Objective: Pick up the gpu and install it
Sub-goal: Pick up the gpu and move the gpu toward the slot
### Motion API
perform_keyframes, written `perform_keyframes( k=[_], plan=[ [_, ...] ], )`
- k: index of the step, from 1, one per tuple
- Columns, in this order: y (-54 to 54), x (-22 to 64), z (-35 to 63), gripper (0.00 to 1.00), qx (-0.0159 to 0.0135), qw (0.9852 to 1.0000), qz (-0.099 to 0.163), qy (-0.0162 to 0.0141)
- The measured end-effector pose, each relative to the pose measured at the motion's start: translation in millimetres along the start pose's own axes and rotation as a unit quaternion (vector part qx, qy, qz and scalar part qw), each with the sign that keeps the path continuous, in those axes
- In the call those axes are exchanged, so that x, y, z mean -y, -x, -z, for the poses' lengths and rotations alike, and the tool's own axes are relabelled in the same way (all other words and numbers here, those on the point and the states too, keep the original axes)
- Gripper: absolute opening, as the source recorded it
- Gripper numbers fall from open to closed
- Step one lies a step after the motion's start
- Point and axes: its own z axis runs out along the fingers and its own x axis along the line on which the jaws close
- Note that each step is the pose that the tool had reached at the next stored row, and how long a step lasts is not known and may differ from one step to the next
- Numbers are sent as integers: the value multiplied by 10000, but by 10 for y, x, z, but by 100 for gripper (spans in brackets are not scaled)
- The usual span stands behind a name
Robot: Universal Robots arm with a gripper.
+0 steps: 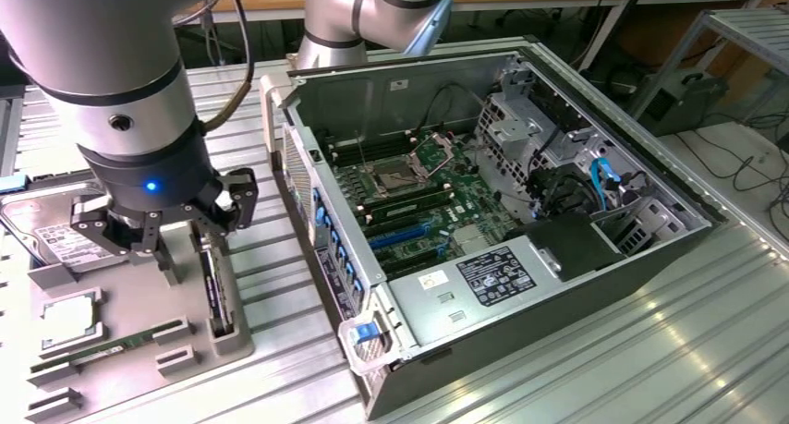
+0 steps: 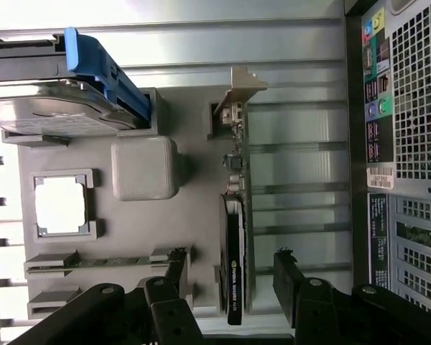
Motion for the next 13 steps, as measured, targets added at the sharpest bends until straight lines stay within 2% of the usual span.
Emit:
perform_keyframes(
  k=[2, 13],
  plan=[
    [6, 1, -28, 60, -9, 10000, 0, 0],
    [5, 5, -103, 60, -9, 10000, 1, 0]
  ],
)
